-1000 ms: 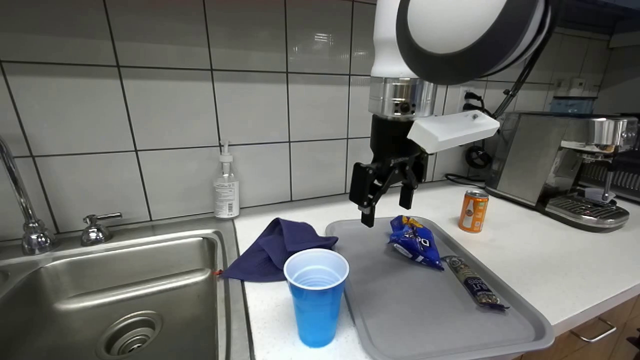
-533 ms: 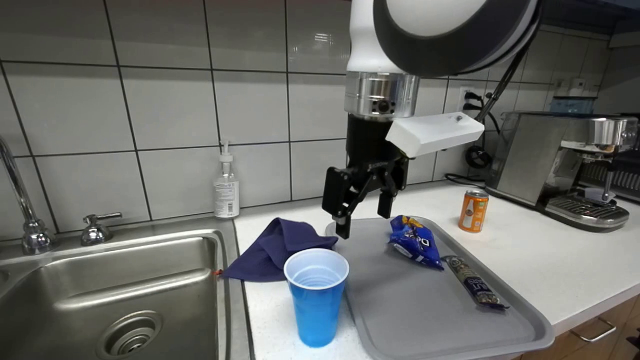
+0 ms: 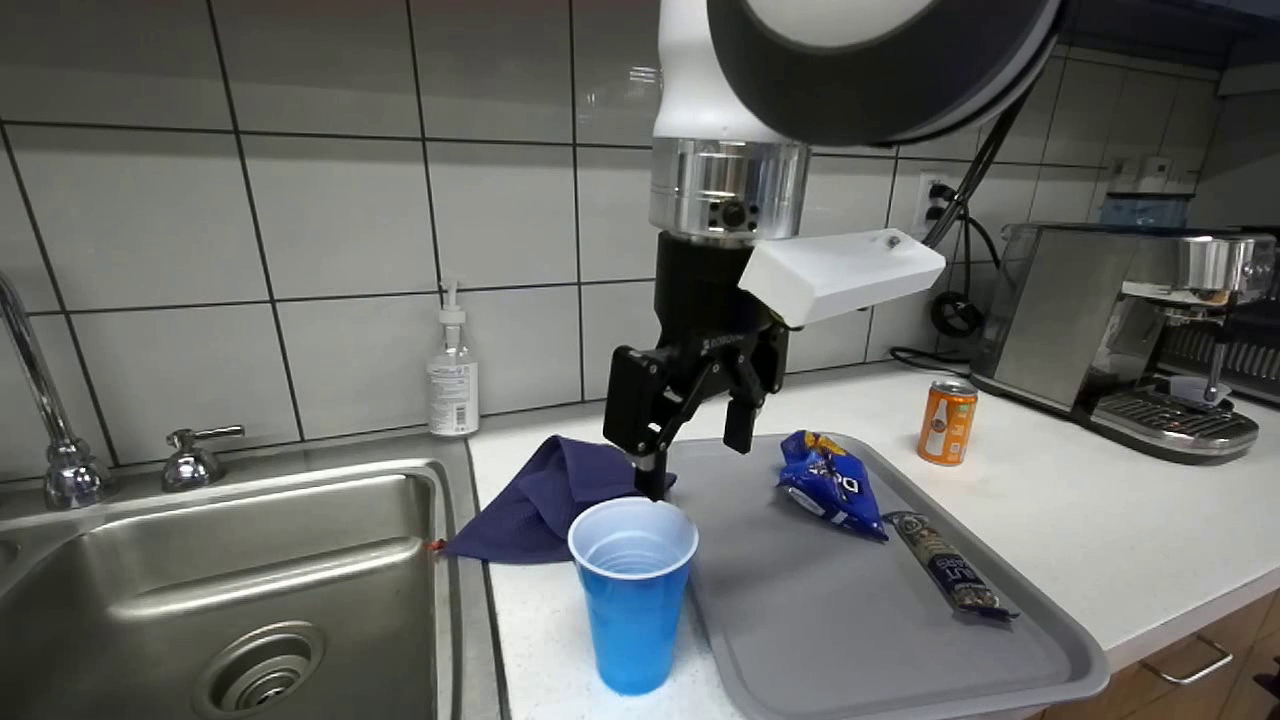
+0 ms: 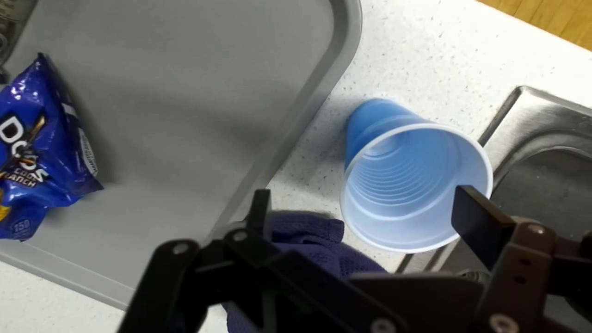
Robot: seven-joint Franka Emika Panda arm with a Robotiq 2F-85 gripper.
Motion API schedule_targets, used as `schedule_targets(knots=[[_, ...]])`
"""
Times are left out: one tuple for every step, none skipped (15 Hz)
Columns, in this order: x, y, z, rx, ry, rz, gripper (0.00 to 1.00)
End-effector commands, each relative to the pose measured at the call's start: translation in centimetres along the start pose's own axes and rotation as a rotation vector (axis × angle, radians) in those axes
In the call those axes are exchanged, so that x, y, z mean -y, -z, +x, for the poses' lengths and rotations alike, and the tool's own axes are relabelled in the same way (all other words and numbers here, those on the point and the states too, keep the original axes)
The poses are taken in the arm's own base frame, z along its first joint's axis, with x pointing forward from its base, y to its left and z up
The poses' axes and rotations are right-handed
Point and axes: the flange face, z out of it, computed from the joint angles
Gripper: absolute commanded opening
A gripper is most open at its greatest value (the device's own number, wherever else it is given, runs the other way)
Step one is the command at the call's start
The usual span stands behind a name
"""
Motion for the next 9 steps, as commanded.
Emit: schedule_targets(knots=[[0.2,-0.4,1.0,0.006,-0.015,0.012,1.0],[0.1,-0.7,1.2,0.009,-0.017,0.013,1.0],[0.1,-1.0,1.4,0.012,-0.02,0.013,1.0],[0.0,-1.4,1.6,0.017,-0.024,0.013,1.0],[-0.1,-1.7,1.7,0.022,-0.027,0.014,1.0],[-0.2,-2.1,1.9,0.028,-0.033,0.015,1.0],[-0.4,-2.4,2.0,0.031,-0.039,0.015,1.0],[-0.6,-2.7,2.2,0.035,-0.046,0.016,1.0],[-0.8,-3.0,2.3,0.038,-0.052,0.016,1.0]])
